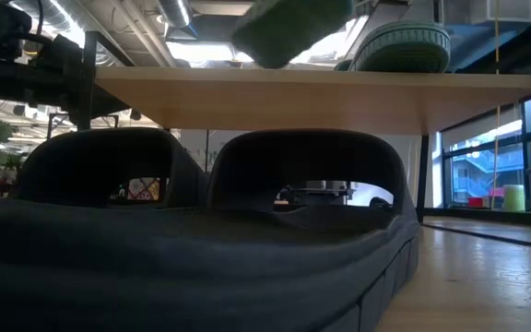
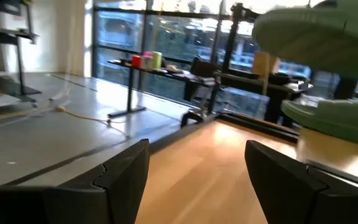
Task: Pick and place slides into the shelf
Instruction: Put green slipper on the shelf
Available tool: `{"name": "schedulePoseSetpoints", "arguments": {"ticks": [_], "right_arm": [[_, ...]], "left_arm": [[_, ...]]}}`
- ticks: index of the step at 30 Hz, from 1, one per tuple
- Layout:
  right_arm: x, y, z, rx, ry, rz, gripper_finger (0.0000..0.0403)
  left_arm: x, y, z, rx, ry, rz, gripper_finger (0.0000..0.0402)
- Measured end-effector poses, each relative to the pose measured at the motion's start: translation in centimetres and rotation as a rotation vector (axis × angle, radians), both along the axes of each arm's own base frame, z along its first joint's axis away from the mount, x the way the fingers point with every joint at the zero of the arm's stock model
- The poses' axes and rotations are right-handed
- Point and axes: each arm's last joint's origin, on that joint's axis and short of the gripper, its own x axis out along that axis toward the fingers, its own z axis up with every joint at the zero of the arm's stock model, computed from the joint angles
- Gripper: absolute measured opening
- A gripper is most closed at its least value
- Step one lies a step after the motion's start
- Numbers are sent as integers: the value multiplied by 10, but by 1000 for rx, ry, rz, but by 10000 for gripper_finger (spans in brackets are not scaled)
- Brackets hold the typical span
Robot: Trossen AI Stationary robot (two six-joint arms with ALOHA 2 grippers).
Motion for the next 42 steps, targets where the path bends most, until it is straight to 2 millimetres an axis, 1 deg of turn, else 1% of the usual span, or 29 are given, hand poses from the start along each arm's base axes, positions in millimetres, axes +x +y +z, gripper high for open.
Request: {"name": "schedulePoseSetpoints", "arguments": {"ticks": [3,6,8,10,11,14,17,19,21,24,27,30,32,37,39,42], "right_arm": [[9,-4,-11,-26,71,19,17],[20,-6,-22,-51,129,51,17],[26,-6,-28,-73,177,87,17],[29,-8,-28,-94,192,116,17],[31,-8,-28,-107,197,131,17],[37,-8,-24,-169,219,194,17],[43,-8,-20,-227,243,256,17],[44,-8,-18,-261,270,279,17],[44,-8,-18,-298,310,283,17],[43,-9,-17,-356,362,262,17],[43,-10,-17,-380,410,281,17],[42,-9,-17,-388,434,295,17],[42,-9,-18,-396,455,310,17],[42,-7,-17,-421,471,306,17],[41,-5,-16,-454,498,291,17],[41,-3,-16,-463,506,295,17]], "left_arm": [[-1,1,0,-2,-5,33,255],[-1,0,3,-5,-42,25,255],[0,-1,10,51,-82,-29,255],[0,-5,18,120,-135,-125,255],[-1,-8,24,122,-177,-172,255],[-5,-13,44,27,-324,-228,255],[-8,-15,61,-97,-407,-240,255],[-7,-15,74,-166,-421,-252,255],[-5,-12,84,-247,-387,-242,255],[5,-1,94,-343,-322,-211,255],[18,14,103,-421,-282,-193,255],[35,31,110,-498,-231,-194,255],[48,41,113,-551,-185,-242,255],[78,60,114,-632,-112,-293,255],[87,66,111,-655,-98,-294,255],[99,72,112,-647,-100,-316,255]]}}
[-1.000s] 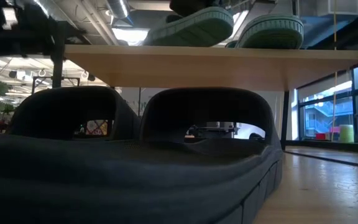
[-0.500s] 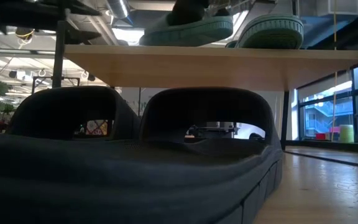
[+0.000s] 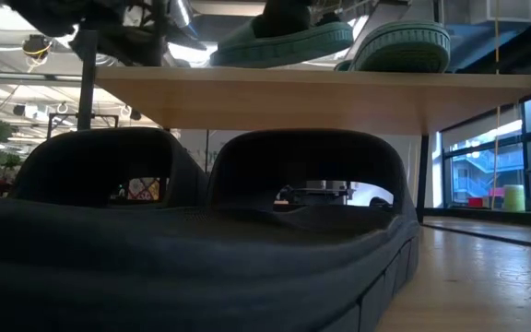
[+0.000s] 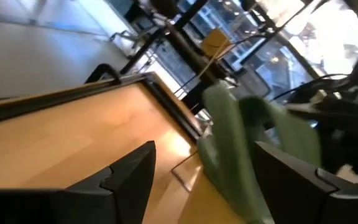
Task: Pick and place slides into the shelf
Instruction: Put green slipper on the shelf
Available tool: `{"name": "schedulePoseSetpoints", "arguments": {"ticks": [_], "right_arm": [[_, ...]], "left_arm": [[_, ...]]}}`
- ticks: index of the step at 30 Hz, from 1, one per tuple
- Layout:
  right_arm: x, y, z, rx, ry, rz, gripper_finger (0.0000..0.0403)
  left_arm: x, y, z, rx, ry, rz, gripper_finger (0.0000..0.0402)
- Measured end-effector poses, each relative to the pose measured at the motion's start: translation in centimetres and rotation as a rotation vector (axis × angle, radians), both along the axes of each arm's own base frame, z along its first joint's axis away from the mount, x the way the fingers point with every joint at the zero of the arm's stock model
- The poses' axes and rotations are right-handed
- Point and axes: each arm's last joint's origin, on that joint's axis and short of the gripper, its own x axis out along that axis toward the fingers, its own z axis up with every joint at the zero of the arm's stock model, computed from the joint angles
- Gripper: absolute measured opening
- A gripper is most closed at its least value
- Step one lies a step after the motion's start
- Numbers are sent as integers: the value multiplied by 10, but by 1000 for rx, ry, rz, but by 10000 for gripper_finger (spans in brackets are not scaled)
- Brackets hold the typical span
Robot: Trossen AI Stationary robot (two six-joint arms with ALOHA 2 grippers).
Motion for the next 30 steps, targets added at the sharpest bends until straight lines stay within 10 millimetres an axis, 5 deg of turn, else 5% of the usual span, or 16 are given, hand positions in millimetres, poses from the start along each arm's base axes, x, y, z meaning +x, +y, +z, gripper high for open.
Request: {"name": "schedulePoseSetpoints", "arguments": {"ticks": [8,18,24,30], "right_arm": [[0,0,0,-5,11,4,17],[0,3,0,-11,7,5,17],[0,3,0,-11,7,5,17],[0,3,0,-12,9,4,18]], "left_arm": [[28,0,9,15,-53,-106,255],[50,6,-5,-31,7,-152,245],[52,7,-8,8,20,-167,178],[53,7,-4,35,-10,-180,60]]}}
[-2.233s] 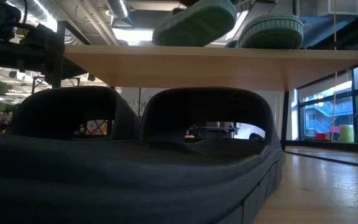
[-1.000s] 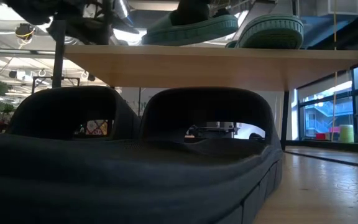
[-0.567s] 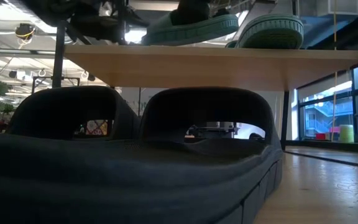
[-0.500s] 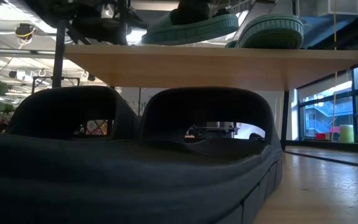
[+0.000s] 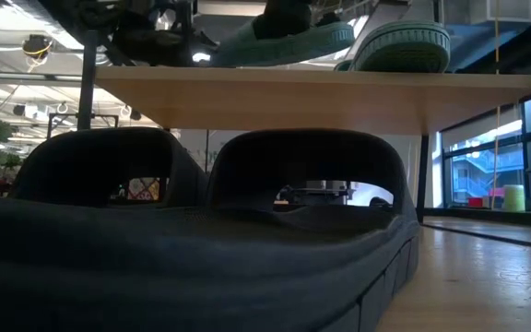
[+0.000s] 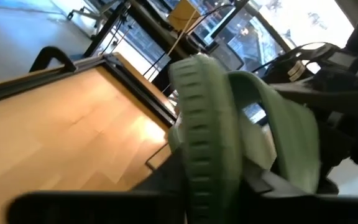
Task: Pick and place slides into the shelf
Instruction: Put green slipper on the shelf
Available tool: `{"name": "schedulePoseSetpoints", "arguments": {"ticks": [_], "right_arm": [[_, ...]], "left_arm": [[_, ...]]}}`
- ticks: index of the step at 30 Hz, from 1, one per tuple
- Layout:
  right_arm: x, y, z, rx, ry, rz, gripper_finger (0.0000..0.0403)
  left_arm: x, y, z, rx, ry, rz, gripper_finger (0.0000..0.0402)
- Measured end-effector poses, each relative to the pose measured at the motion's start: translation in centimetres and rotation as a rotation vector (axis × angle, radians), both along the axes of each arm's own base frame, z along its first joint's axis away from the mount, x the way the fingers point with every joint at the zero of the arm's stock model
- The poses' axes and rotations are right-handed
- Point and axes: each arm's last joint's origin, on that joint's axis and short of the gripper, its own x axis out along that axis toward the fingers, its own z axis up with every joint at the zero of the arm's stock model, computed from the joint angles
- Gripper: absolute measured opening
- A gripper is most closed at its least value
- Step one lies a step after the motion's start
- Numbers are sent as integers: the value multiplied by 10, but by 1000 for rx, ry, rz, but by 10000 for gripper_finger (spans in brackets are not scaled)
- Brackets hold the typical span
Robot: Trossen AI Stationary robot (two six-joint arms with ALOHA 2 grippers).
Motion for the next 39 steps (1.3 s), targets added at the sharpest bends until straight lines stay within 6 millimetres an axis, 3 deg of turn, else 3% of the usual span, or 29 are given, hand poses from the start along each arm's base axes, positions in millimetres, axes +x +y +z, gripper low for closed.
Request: {"name": "schedulePoseSetpoints", "arguments": {"ticks": [2,9,13,18,23,27,32,39], "right_arm": [[0,0,0,-2,2,-1,26],[-4,9,-2,-9,61,26,74],[-14,20,1,-108,95,-20,85],[-45,32,26,-45,19,-4,87],[-85,33,49,205,-100,3,88],[-120,31,69,289,-206,-47,89],[-143,32,78,391,-248,-70,89],[-168,31,81,443,-236,-81,89]], "left_arm": [[0,0,1,8,-13,-8,32],[0,-1,0,0,-7,-46,32],[0,-2,2,5,-21,-67,32],[0,-1,8,-32,-21,-135,32],[-1,1,37,-76,-7,-275,32],[1,3,50,-97,63,-322,32],[11,10,69,-136,72,-426,32],[48,28,52,-318,174,-543,32]]}}
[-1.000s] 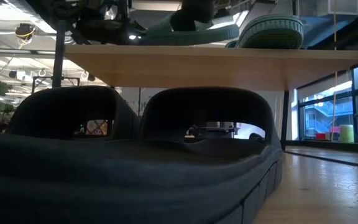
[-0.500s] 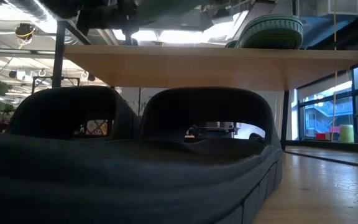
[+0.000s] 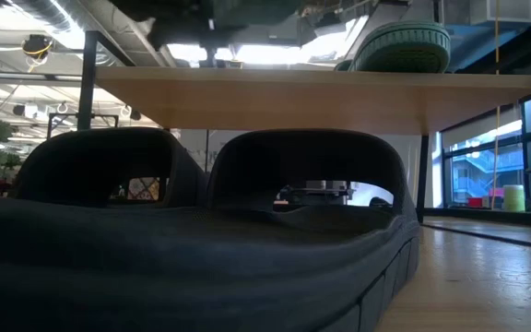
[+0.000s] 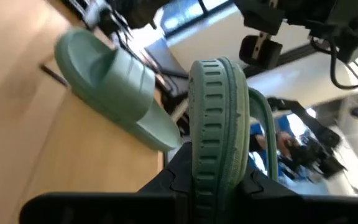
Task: Pick and place slides into the shelf
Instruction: Put green slipper on the shelf
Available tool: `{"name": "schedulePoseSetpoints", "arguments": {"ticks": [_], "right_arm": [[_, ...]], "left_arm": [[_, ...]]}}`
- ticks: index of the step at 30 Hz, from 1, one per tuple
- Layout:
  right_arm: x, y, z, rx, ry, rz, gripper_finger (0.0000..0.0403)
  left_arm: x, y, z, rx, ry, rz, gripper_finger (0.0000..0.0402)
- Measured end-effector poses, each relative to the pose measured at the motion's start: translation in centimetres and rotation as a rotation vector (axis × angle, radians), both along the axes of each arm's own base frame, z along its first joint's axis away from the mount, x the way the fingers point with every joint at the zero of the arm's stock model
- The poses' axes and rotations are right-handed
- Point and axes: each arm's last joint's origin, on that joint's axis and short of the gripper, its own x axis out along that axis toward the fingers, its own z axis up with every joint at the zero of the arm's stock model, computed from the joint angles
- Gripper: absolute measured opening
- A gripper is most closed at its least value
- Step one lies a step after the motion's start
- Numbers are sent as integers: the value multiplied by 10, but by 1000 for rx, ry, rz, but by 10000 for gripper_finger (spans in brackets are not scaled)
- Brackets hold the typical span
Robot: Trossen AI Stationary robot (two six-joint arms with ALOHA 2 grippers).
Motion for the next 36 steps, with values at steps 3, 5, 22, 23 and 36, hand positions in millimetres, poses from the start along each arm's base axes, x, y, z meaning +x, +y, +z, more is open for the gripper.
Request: {"name": "schedulePoseSetpoints", "arguments": {"ticks": [3,5,22,23,36], "right_arm": [[-14,0,-5,13,16,17,89],[-23,-2,-13,26,20,2,89],[-79,-16,-90,179,-48,-38,89],[-81,-17,-92,180,-46,-39,89],[-84,-17,-93,187,-54,-36,89]], "left_arm": [[15,7,-9,-19,21,-64,32],[24,9,-11,-3,25,-83,32],[86,1,-42,-44,125,-185,32],[89,0,-46,-49,135,-189,32],[93,-1,-59,-57,166,-206,32]]}}
